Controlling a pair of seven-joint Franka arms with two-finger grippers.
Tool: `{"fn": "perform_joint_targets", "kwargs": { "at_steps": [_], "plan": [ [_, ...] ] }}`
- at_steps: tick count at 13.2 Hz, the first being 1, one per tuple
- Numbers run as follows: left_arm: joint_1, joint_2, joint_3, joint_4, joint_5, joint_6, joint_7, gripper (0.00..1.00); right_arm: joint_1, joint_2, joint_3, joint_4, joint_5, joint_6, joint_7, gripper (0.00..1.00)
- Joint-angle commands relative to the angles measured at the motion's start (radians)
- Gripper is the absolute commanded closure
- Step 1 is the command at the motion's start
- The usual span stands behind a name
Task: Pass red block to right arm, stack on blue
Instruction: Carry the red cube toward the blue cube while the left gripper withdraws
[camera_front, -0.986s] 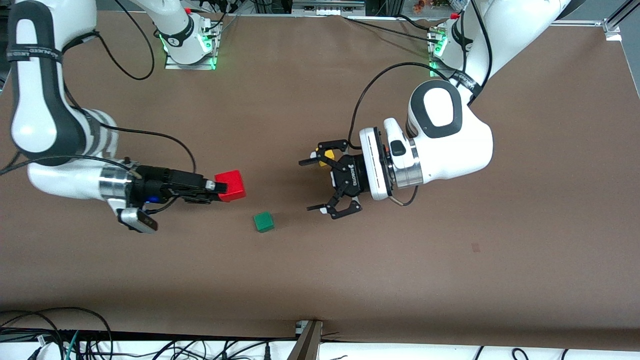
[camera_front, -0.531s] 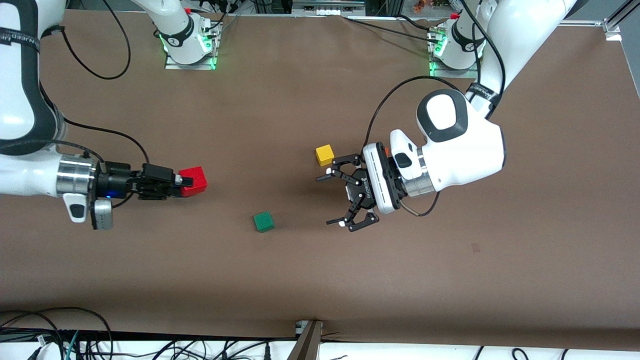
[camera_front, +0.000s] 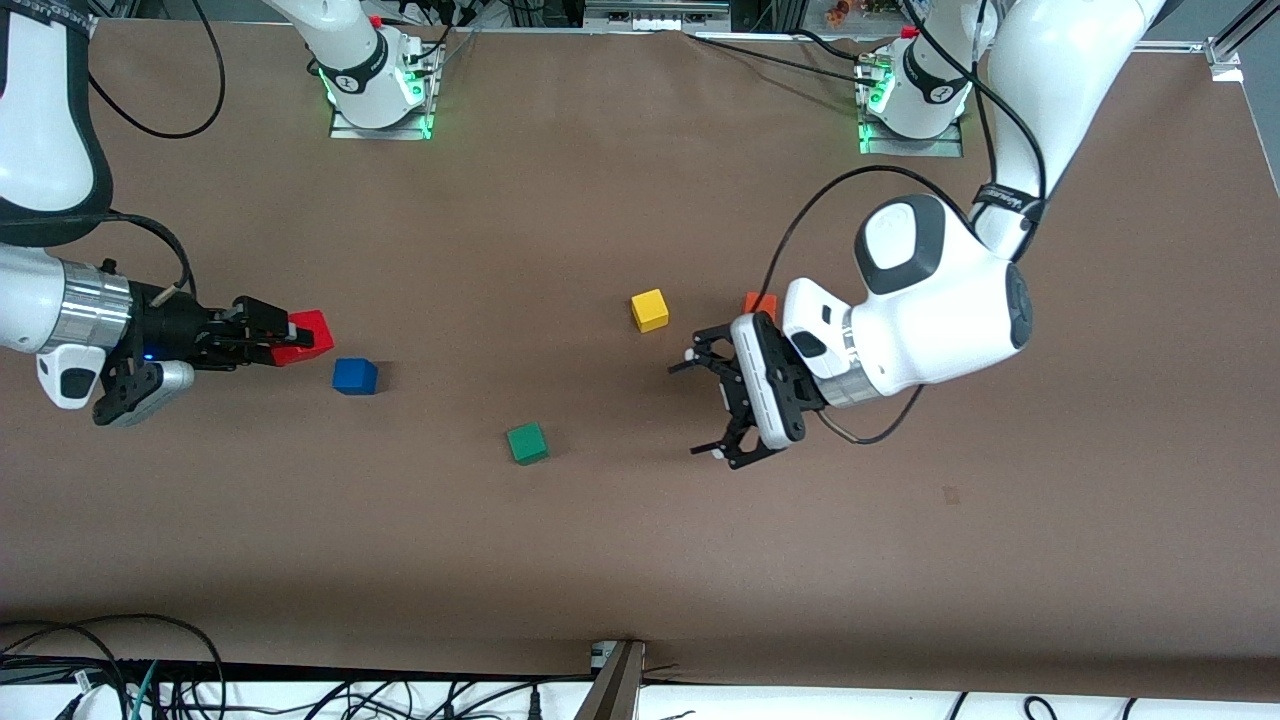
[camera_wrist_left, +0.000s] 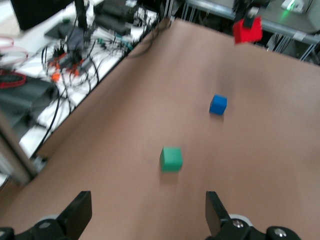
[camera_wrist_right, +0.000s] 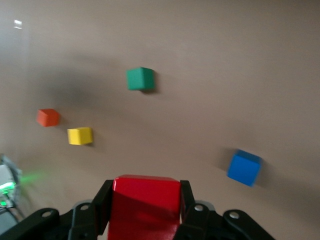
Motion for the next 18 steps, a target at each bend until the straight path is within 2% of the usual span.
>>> {"fn": "perform_joint_targets", "kwargs": {
  "at_steps": [1,2,5,7,9,11,12,15,18],
  "plan": [
    [-0.028,-0.088,0.151,-0.008,0.024,-0.155,-0.046,0.0,0.01,-0.051,0.005,-0.034,-0.135,-0.008,0.131,1.0],
    [-0.03,-0.105,0.196,-0.015,0.03,-0.207,-0.046,0.0,0.018,-0.076,0.006,-0.068,-0.171,0.008,0.163,1.0],
    [-0.028,-0.157,0.341,-0.015,0.088,-0.352,-0.041,0.0,0.019,-0.163,0.006,-0.221,-0.192,0.128,0.173,1.0],
    [-0.019,-0.183,0.392,-0.025,0.128,-0.369,-0.041,0.0,0.047,-0.218,0.014,-0.316,-0.269,0.232,0.242,1.0],
    [-0.005,-0.205,0.449,-0.038,0.125,-0.37,-0.041,0.0,0.079,-0.254,0.014,-0.362,-0.344,0.31,0.292,1.0],
    [0.003,-0.22,0.48,-0.039,0.14,-0.393,-0.048,0.0,0.079,-0.266,0.014,-0.393,-0.357,0.366,0.293,1.0],
    [0.0,-0.231,0.507,-0.039,0.192,-0.404,-0.069,0.0,0.084,-0.275,0.016,-0.425,-0.373,0.41,0.293,1.0],
    [-0.005,-0.312,0.512,-0.065,0.366,-0.456,-0.268,0.0,0.087,-0.329,0.043,-0.568,-0.383,0.575,0.293,1.0],
    [-0.017,-0.371,0.512,-0.065,0.47,-0.574,-0.658,0.0,0.087,-0.34,0.059,-0.677,-0.384,0.713,0.293,1.0]
  ]
}}
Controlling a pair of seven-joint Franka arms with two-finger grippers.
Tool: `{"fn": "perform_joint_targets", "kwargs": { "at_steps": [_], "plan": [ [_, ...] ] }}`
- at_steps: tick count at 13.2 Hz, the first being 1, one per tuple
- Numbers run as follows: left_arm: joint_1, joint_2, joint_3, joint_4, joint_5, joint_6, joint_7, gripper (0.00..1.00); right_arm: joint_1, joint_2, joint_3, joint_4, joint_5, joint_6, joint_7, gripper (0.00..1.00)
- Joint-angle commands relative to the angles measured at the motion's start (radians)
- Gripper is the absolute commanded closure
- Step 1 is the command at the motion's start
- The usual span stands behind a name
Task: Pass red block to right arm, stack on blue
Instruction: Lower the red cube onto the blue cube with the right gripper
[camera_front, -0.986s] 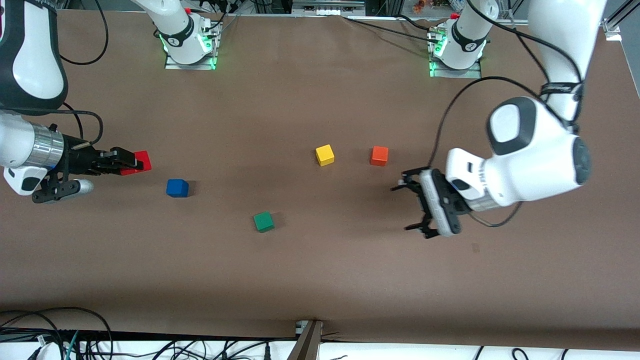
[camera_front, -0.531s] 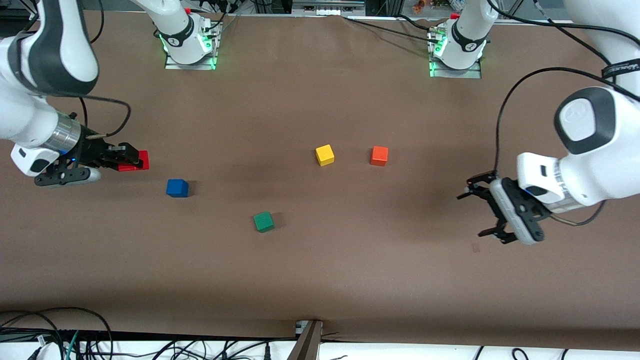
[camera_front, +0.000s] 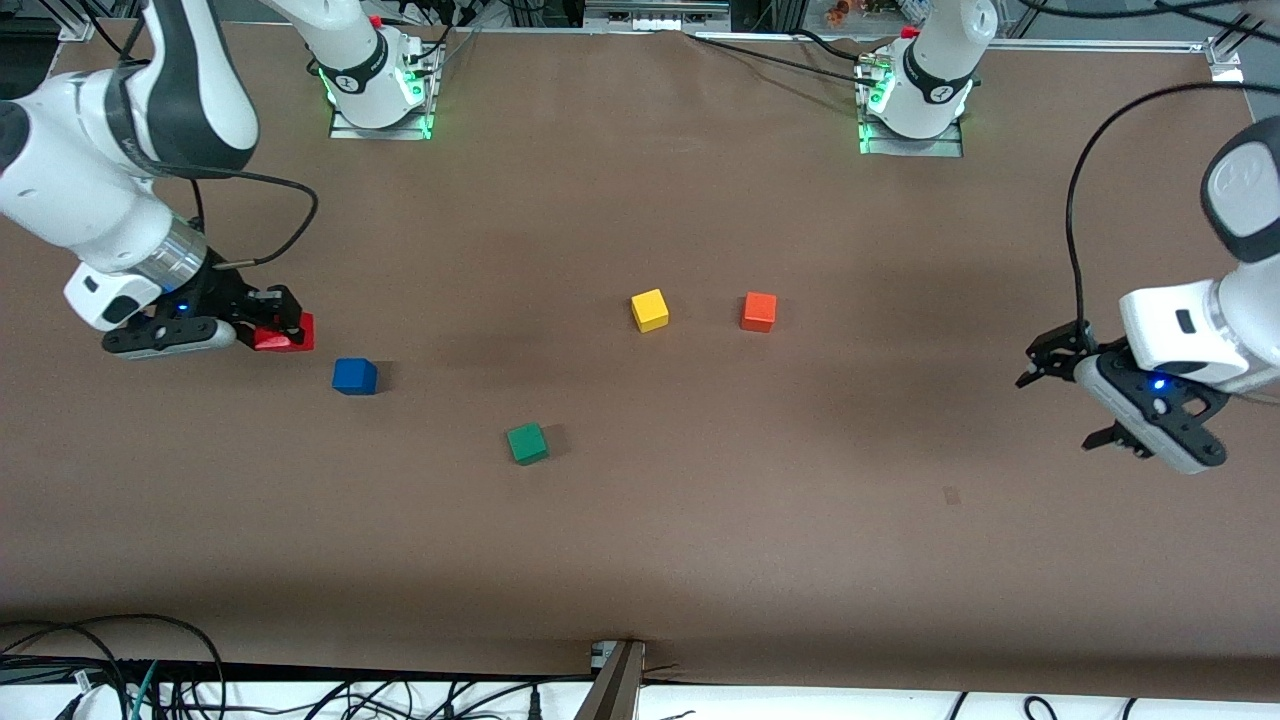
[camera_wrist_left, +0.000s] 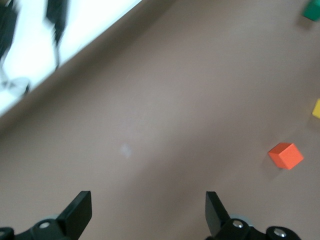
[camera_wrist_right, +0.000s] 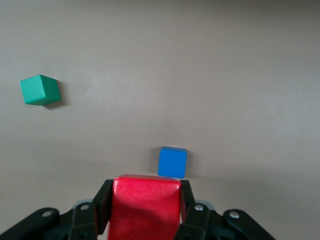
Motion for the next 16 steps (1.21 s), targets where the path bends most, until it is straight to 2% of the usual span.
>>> {"fn": "perform_joint_targets", "kwargs": {
  "at_steps": [1,2,5,7,9,13,16],
  "plan": [
    [-0.015,-0.088,0.005,-0.055,0.075,-0.09,-0.302,0.0,0.002,-0.052,0.018,-0.149,-0.022,0.16,0.012,1.0],
    [-0.015,-0.1,0.005,-0.055,0.076,-0.122,-0.38,0.0,0.002,-0.051,0.019,-0.181,-0.022,0.212,0.011,1.0],
    [-0.016,-0.125,0.003,-0.064,0.111,-0.21,-0.594,0.0,0.002,-0.038,0.024,-0.207,-0.022,0.245,0.007,1.0],
    [-0.016,-0.164,0.002,-0.113,0.11,-0.235,-0.695,0.0,0.004,-0.017,0.024,-0.235,-0.024,0.321,0.003,1.0],
    [-0.004,-0.21,0.002,-0.156,0.108,-0.238,-0.699,0.0,0.004,0.023,0.024,-0.249,-0.022,0.395,-0.002,1.0],
    [0.004,-0.214,0.0,-0.158,0.104,-0.242,-0.694,0.0,0.002,0.101,0.024,-0.306,-0.022,0.585,-0.028,1.0],
    [0.007,-0.214,-0.001,-0.158,0.095,-0.261,-0.691,0.0,0.002,0.115,0.024,-0.326,-0.021,0.618,-0.054,1.0]
  ]
}}
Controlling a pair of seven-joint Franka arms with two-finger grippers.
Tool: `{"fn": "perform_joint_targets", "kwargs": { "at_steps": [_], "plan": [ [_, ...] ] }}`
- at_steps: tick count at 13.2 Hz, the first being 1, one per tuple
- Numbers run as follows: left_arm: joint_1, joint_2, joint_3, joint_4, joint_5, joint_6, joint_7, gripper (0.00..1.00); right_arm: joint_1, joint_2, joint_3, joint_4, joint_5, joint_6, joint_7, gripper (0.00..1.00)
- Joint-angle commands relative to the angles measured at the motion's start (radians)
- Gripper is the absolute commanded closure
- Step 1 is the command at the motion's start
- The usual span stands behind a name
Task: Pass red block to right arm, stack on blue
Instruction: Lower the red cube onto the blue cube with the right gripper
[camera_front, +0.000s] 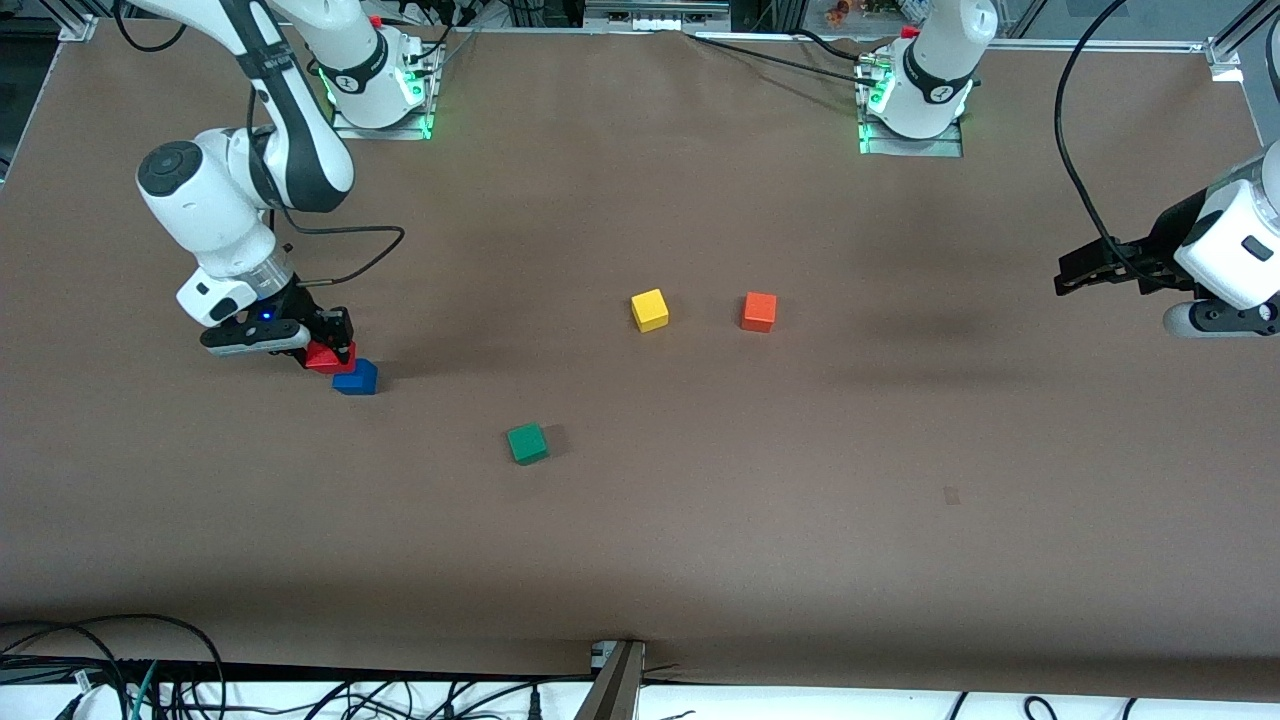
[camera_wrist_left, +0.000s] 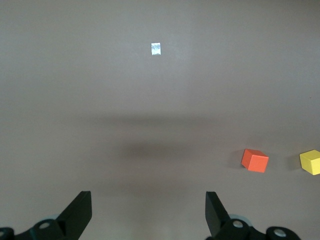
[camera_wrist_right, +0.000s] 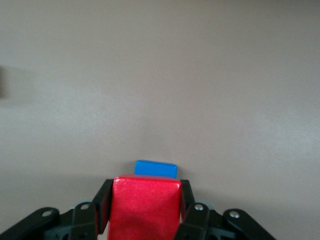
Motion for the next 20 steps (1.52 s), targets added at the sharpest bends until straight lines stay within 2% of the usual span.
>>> {"fn": "perform_joint_targets", "kwargs": {
  "at_steps": [1,4,7,20],
  "plan": [
    [0.006,-0.019,-0.003,-0.023,-0.003,-0.016,-0.01,0.0,0.001,-0.016,0.0,-0.023,-0.015,0.024,-0.014,1.0],
    [0.006,-0.014,-0.003,-0.015,-0.004,-0.016,-0.01,0.0,0.001,0.006,-0.001,-0.023,-0.015,0.041,-0.014,1.0],
    [0.006,-0.013,-0.002,-0.012,-0.006,-0.016,-0.01,0.0,0.001,0.057,-0.001,-0.022,-0.015,0.119,-0.015,1.0],
    [0.006,-0.011,0.003,-0.01,-0.007,-0.016,-0.012,0.0,0.003,0.069,-0.001,-0.014,-0.013,0.13,-0.032,1.0]
  ]
}}
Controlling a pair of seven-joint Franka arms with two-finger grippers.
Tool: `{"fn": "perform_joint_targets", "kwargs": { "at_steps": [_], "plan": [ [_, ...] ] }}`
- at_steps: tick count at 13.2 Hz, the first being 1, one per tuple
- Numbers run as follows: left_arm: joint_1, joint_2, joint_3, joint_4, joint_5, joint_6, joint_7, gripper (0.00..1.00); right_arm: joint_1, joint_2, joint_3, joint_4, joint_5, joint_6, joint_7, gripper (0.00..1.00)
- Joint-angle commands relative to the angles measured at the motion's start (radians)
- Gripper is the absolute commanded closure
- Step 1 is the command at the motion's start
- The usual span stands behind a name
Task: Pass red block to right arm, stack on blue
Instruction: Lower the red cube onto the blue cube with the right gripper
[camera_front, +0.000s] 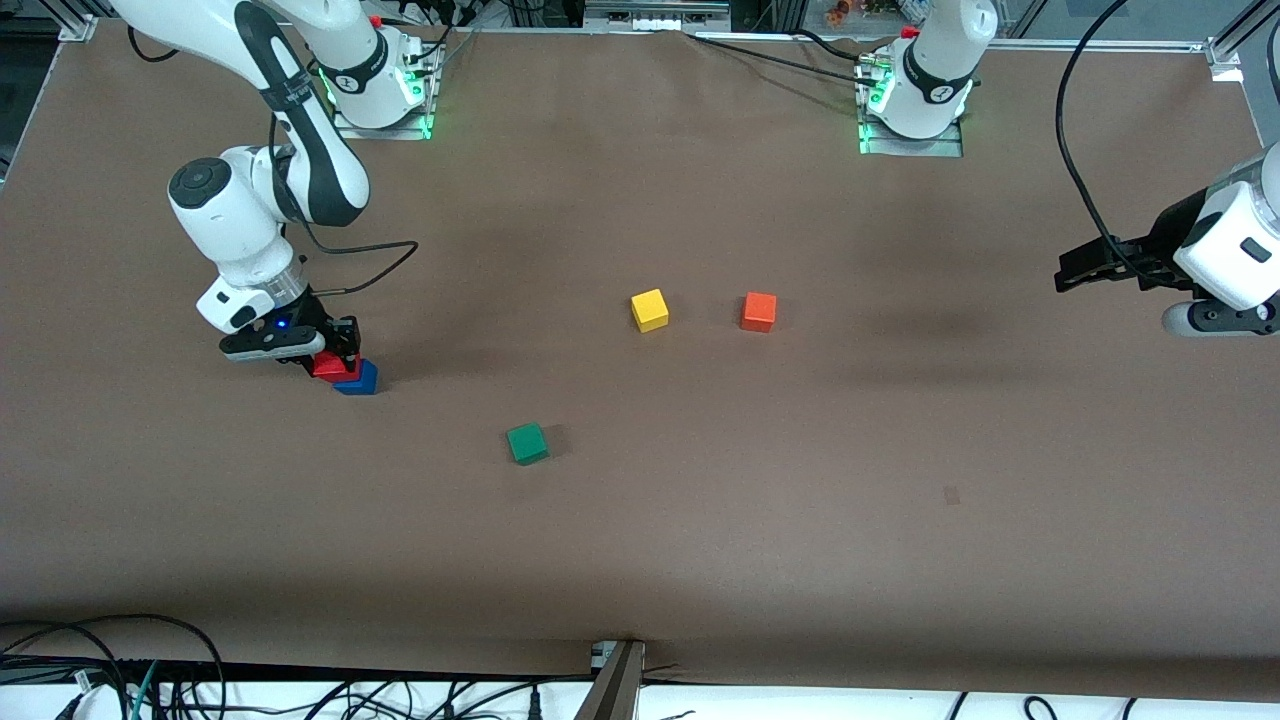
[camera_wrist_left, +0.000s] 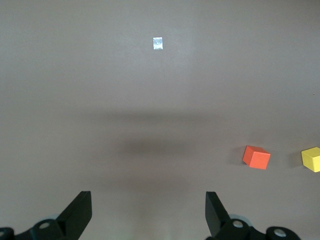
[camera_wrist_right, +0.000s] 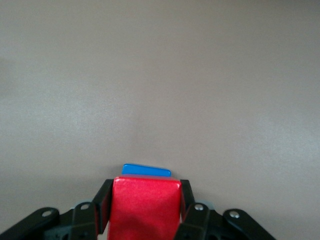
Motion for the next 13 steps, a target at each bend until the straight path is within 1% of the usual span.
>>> {"fn": "perform_joint_targets", "kwargs": {
  "at_steps": [1,4,8,13],
  "plan": [
    [0.002,-0.011,0.001,-0.005,-0.007,-0.006,-0.01,0.0,0.003,0.0,-0.001,-0.003,-0.013,0.017,-0.01,1.0],
    [0.0,-0.011,0.001,-0.005,-0.007,-0.006,-0.01,0.0,0.007,0.004,-0.003,0.004,-0.013,0.019,-0.01,1.0],
    [0.0,-0.011,0.001,-0.005,-0.007,-0.005,-0.009,0.0,0.009,0.036,-0.001,0.002,-0.013,0.072,-0.01,1.0],
    [0.0,-0.011,-0.002,-0.005,-0.007,-0.005,-0.009,0.0,0.01,0.036,-0.001,0.002,-0.013,0.072,-0.01,1.0]
  ]
}}
